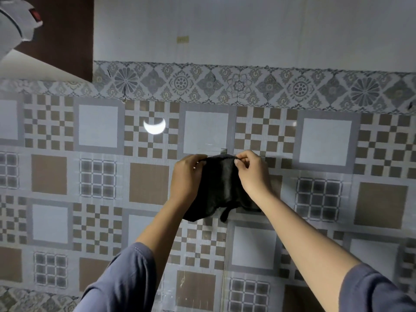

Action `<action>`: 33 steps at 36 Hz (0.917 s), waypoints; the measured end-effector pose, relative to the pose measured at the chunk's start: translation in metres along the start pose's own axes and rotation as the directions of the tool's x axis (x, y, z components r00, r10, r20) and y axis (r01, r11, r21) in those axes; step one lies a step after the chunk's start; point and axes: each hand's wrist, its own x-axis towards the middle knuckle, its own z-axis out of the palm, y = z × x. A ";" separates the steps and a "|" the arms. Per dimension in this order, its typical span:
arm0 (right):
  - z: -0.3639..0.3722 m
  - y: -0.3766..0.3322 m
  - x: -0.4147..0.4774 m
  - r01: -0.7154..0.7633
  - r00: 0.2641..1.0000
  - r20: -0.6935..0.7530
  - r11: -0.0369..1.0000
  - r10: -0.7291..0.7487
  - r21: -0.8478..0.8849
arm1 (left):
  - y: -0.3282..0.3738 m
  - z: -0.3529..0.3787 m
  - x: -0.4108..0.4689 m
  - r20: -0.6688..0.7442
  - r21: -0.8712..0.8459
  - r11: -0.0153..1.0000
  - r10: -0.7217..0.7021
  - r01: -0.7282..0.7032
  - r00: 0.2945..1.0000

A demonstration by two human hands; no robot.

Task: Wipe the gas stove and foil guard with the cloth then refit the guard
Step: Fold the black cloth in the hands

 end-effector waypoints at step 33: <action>-0.161 -0.040 -0.211 -0.103 0.938 0.344 0.982 0.043 0.158 | 0.140 -0.058 -0.156 0.332 -0.115 0.977 0.208 -0.179 0.920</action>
